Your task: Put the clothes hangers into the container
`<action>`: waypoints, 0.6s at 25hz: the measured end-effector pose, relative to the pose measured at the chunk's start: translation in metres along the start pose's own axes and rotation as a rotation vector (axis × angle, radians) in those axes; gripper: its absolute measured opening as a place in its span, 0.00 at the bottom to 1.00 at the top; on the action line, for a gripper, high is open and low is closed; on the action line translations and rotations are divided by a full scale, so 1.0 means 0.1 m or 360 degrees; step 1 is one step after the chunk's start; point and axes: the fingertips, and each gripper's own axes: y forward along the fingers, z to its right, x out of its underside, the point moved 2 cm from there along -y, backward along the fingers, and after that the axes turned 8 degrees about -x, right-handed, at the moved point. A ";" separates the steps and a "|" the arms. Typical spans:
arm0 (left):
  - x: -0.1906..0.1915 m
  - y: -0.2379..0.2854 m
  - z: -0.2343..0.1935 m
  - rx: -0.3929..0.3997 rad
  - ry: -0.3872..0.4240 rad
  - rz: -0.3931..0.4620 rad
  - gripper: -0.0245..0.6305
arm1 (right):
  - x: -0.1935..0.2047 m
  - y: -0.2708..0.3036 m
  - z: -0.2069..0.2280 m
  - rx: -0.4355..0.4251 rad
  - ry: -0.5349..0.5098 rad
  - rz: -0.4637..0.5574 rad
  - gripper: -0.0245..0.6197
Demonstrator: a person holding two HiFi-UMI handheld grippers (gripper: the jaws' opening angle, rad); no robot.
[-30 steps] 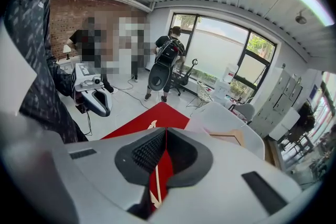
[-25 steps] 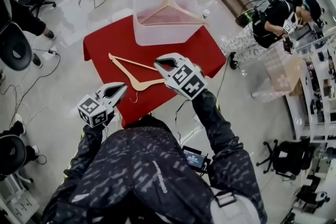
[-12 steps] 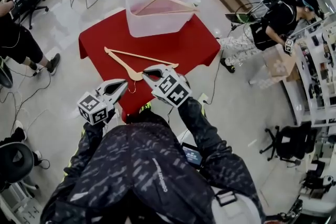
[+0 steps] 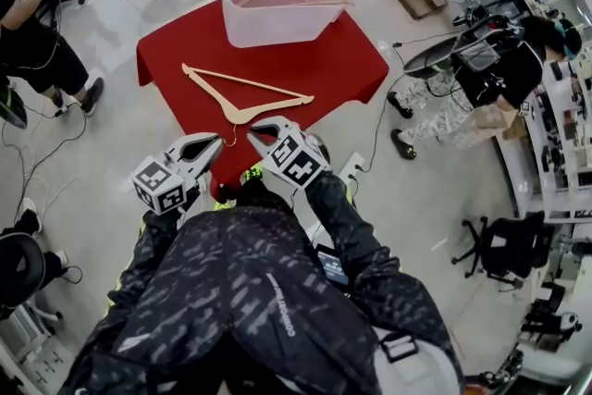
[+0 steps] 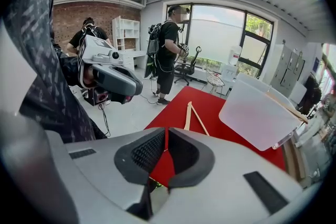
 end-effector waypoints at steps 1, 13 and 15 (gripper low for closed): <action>0.01 0.00 -0.01 -0.0006 0.0002 0.0000 0.06 | 0.03 0.03 -0.01 -0.0010 -0.0003 -0.0012 0.07; 0.25 -0.17 -0.17 -0.0158 -0.0093 -0.0037 0.06 | 0.31 0.38 -0.06 -0.0154 0.0009 -0.0148 0.23; 0.26 -0.18 -0.20 -0.0172 -0.0099 -0.0035 0.06 | 0.36 0.45 -0.05 -0.0167 -0.0010 -0.0179 0.25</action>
